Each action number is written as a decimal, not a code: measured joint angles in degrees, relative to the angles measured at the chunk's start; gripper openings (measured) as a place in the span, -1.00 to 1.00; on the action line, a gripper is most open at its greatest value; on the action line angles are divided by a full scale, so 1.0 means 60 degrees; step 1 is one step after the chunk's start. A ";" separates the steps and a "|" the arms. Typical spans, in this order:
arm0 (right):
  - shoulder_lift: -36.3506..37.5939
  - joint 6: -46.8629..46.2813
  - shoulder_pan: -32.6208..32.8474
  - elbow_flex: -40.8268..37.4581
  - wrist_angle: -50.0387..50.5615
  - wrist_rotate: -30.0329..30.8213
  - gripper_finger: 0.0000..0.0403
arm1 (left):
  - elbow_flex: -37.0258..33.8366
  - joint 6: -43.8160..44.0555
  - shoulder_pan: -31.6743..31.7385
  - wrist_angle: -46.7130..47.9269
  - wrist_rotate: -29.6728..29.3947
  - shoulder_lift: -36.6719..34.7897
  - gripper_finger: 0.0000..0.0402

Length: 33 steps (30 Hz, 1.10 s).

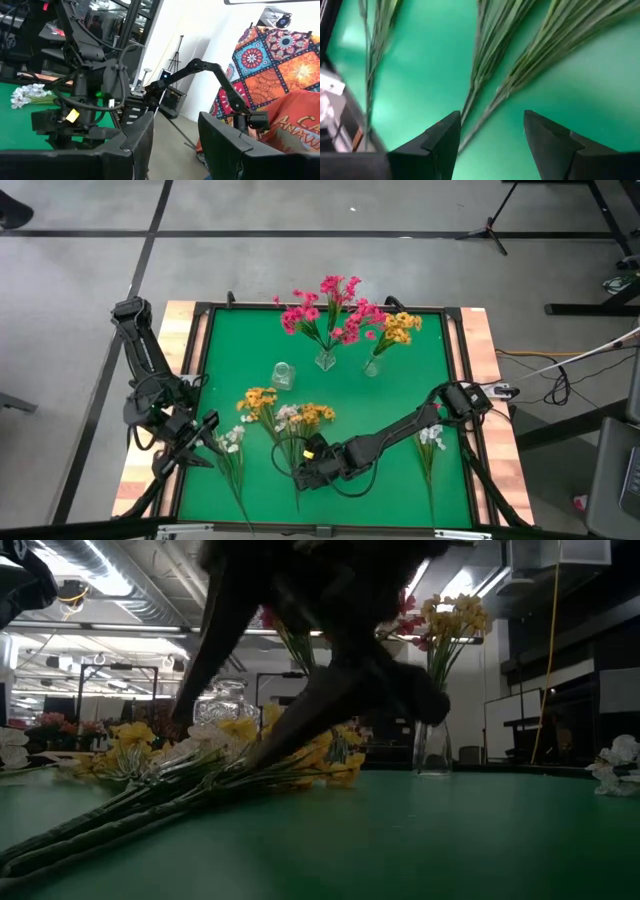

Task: Sort flowers into vase by color
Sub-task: Put the right yellow flower into the right transparent vase

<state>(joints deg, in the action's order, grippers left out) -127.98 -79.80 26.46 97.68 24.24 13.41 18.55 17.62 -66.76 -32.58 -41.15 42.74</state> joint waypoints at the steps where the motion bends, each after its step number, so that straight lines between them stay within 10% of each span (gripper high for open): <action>1: 0.0018 0.0123 -0.0022 0.0117 0.0068 -0.0199 0.08 | 0.0000 0.0012 0.0000 0.0000 0.0000 0.0000 -0.24; 14: 0.0069 0.4480 0.0347 0.3845 0.0694 -0.2310 0.08 | 0.0000 0.0245 0.0000 0.0000 0.0015 0.0000 -0.24; 24: 0.0054 0.4691 0.0581 0.4293 -0.0850 -0.1251 0.08 | 0.0000 0.0231 0.0000 0.0036 0.0011 0.0000 -0.24; 33: 0.0029 0.3269 0.0514 0.4286 0.3010 0.0313 0.08 | 0.0000 0.0231 0.0000 0.0124 0.0015 0.0000 -0.24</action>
<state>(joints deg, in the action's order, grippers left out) -127.81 -60.18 29.54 123.39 42.30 15.29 18.55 19.00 -66.76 -31.83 -41.06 42.74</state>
